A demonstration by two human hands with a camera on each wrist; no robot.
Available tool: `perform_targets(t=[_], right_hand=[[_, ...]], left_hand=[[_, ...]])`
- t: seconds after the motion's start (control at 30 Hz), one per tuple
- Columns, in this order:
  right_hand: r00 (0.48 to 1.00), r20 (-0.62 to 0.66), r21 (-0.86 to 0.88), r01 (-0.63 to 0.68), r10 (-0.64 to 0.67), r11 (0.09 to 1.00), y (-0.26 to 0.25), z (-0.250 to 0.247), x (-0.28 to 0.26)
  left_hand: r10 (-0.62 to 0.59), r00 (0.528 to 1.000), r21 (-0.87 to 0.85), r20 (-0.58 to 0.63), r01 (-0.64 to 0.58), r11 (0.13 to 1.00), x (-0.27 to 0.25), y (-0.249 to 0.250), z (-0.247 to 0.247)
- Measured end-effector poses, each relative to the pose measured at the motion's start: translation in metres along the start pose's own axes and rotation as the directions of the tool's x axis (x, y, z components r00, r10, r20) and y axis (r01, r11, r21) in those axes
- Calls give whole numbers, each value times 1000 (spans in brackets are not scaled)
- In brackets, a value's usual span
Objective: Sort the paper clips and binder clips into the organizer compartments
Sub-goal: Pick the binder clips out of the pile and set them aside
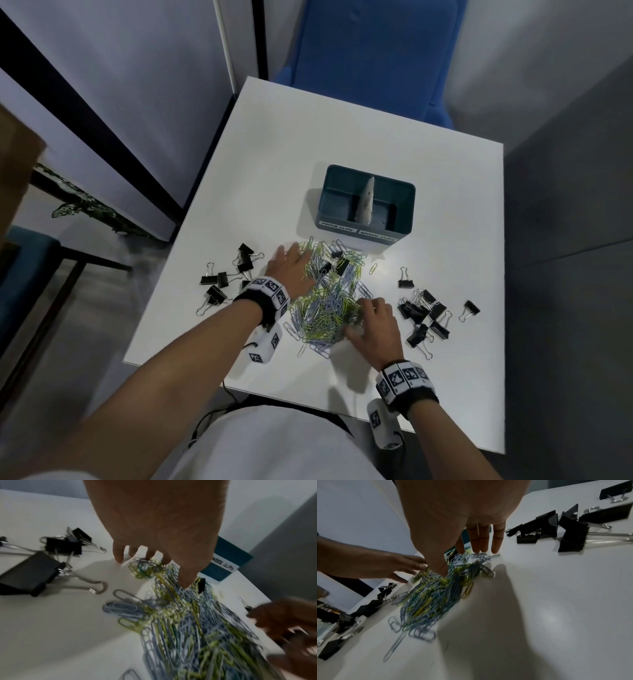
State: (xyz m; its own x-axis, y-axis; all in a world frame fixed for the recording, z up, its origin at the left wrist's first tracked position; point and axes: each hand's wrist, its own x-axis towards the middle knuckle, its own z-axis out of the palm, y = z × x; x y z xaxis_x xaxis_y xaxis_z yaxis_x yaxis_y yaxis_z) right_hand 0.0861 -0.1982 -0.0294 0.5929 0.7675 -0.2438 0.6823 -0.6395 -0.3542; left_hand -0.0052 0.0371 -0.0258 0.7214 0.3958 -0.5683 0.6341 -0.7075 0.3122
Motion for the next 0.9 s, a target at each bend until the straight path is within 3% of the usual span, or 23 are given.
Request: perform_targets(t=[0.17,0.27,0.33,0.43,0.57,0.77,0.9], right_hand=[[999,-7,-1,-50,50,999,8,-19,40],[989,69,39,-136,134,990,13,-25,65],[977,135,55,-171,163,984,13,-24,77],[979,176,12,-109,105,994,6,-18,81],[993,117,9,0,-1,1000,2,-10,67],[1000,-9,15,-13,13,1000,5,-16,71],[999,22,40,-26,25,999,-8,-16,87]], left_hand=[[121,991,84,-60,-116,990,-19,16,17],[176,964,119,-200,-154,981,-25,21,18],[205,952,109,-229,-184,977,-24,24,17],[267,945,107,-190,-250,962,-20,29,14],[340,928,210,-155,-305,929,-18,35,16],[273,935,165,-225,-240,957,-16,36,17],[261,945,163,-195,-231,959,-6,41,11]])
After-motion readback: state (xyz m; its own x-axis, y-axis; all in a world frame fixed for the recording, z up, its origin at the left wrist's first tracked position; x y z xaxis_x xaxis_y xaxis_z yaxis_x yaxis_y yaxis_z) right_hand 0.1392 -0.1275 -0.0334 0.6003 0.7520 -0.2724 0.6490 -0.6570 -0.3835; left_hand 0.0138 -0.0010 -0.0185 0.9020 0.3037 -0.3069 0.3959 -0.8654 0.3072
